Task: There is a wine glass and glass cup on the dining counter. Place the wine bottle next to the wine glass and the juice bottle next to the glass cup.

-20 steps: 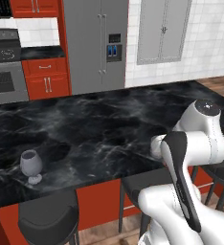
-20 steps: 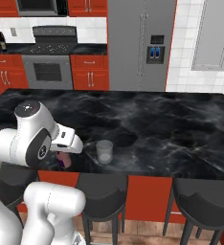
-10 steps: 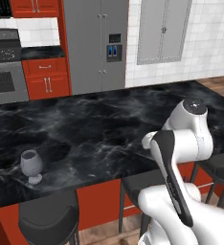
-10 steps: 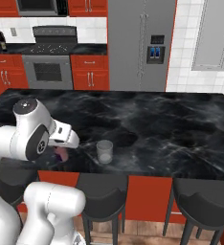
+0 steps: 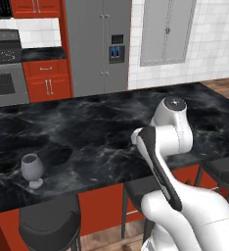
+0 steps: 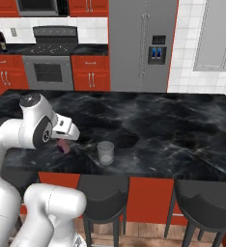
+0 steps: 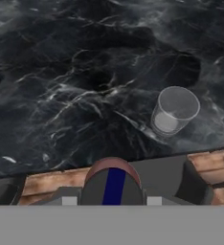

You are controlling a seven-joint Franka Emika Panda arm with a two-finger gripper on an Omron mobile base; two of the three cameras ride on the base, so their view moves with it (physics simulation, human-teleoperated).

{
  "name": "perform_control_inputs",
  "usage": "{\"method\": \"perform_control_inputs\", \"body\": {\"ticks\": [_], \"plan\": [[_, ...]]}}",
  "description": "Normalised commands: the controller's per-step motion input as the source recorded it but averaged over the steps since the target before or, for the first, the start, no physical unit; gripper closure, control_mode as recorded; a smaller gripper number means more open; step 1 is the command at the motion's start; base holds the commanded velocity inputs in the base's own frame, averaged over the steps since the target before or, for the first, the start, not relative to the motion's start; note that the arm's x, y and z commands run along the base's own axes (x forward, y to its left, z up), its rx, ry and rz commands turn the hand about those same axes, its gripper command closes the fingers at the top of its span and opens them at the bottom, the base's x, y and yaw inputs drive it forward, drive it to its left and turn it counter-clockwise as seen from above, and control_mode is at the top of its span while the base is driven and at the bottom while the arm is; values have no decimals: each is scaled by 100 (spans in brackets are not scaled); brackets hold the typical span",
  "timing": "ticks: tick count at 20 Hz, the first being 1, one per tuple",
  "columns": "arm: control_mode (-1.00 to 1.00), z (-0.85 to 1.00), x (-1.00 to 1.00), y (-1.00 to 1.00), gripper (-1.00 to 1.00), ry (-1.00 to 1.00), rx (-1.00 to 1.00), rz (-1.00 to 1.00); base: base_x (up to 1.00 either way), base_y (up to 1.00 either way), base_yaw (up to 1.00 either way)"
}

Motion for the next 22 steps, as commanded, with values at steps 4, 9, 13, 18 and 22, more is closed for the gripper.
{"method": "perform_control_inputs", "body": {"ticks": [4, 9, 13, 18, 22], "plan": [[-100, -22, 40, -3, 100, 4, 1, 0, 0, 0, 0], [-100, -29, 18, -15, 100, 0, 6, 0, 0, 0, 0], [-100, -31, 3, -21, 100, 0, 4, 0, 0, 0, 0], [-100, -33, 5, -8, 100, 0, 0, 0, 0, 0, 0], [-100, -28, 16, -9, 100, -1, 0, 0, 0, 0, 0]]}}
